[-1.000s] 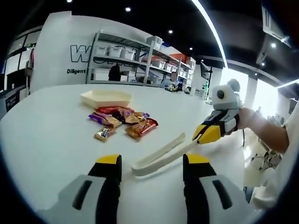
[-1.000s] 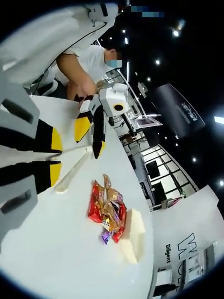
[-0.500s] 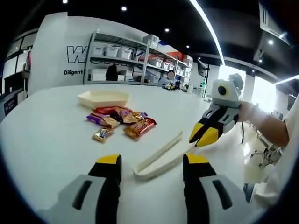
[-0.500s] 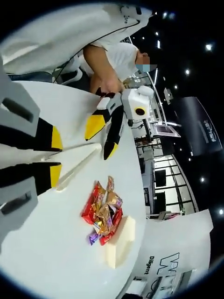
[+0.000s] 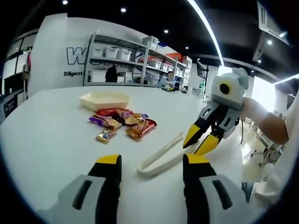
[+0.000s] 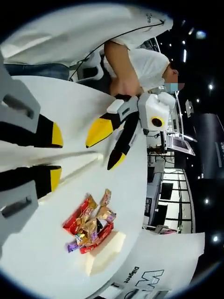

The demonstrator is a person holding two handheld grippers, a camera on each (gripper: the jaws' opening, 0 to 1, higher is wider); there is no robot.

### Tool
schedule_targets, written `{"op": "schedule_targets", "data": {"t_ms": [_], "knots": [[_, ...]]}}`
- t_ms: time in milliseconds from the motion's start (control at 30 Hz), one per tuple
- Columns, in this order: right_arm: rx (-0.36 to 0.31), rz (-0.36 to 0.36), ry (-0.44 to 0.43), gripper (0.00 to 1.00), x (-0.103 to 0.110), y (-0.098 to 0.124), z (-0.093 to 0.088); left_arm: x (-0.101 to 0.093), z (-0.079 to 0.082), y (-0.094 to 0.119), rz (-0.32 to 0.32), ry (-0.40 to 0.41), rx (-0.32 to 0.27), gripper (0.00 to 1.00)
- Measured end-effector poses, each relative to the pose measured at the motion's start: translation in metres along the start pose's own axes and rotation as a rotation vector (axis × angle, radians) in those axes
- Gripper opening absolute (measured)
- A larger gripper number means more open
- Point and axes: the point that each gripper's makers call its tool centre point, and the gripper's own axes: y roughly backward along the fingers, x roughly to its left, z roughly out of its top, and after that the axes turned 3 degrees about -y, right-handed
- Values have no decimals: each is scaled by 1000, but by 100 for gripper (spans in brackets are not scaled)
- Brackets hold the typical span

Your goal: Place the target food into the container with the food tongs after gripping and lifting it, then release it inside without dropping or visibly crushing the food.

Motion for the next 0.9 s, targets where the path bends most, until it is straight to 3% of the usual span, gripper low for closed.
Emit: {"op": "schedule_targets", "data": {"t_ms": [167,200,233,367,567,633,700,767,900], "knots": [[69,-24,66,2,-5,-4,-9,4,-4,3,5,-18,19,51],[28,-35,91,0,-9,-6,0,4,-4,4,5,-18,18,52],[52,-24,77,0,-7,-5,-5,5,-3,4,5,-15,13,51],[41,-3,75,0,-5,-5,-6,4,-2,3,2,-13,10,51],[-41,61,20,0,3,-3,0,2,-5,2,-5,-13,17,51],[-150,75,-32,0,5,3,15,1,-7,2,-16,-13,18,51],[-185,81,-64,0,5,7,20,0,-8,3,-20,-12,19,52],[-229,103,-109,0,7,12,25,-2,-6,4,-32,-11,8,52],[-269,142,-101,0,15,20,29,-19,6,3,-89,11,-26,53]]}}
